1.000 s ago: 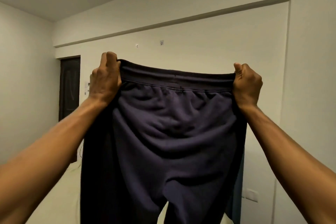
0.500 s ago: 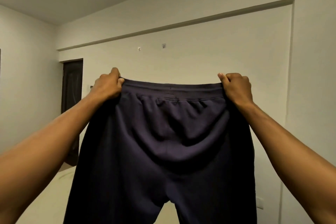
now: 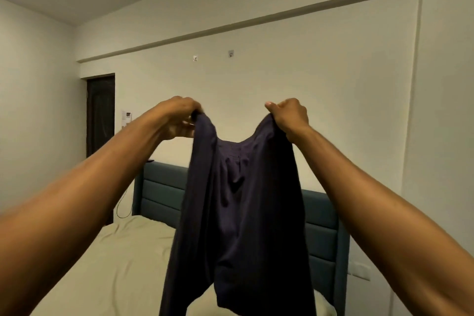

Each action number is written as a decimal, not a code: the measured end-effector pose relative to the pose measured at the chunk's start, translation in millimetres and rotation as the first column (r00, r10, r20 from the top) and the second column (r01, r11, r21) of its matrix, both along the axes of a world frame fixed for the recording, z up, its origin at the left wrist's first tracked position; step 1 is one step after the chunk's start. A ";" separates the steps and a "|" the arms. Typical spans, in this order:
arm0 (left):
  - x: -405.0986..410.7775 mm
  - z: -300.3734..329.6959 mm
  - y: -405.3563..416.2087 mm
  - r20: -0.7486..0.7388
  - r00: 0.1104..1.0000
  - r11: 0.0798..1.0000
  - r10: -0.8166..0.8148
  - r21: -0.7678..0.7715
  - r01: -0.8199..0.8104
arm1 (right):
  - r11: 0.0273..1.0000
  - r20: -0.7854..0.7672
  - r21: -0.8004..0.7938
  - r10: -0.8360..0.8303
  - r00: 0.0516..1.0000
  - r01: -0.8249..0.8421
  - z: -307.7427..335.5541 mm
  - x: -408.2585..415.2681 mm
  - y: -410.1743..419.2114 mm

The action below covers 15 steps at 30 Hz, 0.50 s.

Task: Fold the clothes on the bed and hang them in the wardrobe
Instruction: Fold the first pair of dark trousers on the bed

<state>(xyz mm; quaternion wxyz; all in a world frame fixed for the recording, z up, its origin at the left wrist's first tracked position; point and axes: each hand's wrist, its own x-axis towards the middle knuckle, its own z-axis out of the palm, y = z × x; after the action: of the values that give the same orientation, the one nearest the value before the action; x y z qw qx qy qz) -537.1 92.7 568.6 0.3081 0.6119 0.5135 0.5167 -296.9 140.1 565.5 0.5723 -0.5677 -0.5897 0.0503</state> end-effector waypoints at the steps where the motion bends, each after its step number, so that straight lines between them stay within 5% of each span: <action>1: 9.3 1.9 -2.8 0.003 0.999 0.999 -0.034 0.008 0.034 | 0.999 0.037 0.036 0.015 0.999 -0.017 0.9 -13.8 -5.6; 8: 51.6 9.6 -19.2 0.034 0.991 0.989 -0.127 0.081 0.123 | 0.973 0.224 0.185 0.095 0.970 -0.138 0.8 -70.6 -34.8; 15: 42.1 8.5 -24.4 0.067 0.993 0.994 -0.102 0.054 0.098 | 0.904 0.213 -0.090 0.427 0.879 -0.417 5.6 -61.8 -56.1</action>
<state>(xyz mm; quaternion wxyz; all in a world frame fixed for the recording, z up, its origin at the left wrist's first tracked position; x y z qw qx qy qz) -494.9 68.3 577.2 0.3355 0.6262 0.4578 0.5344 -358.7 84.0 571.1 0.4644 -0.4392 -0.7596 0.1204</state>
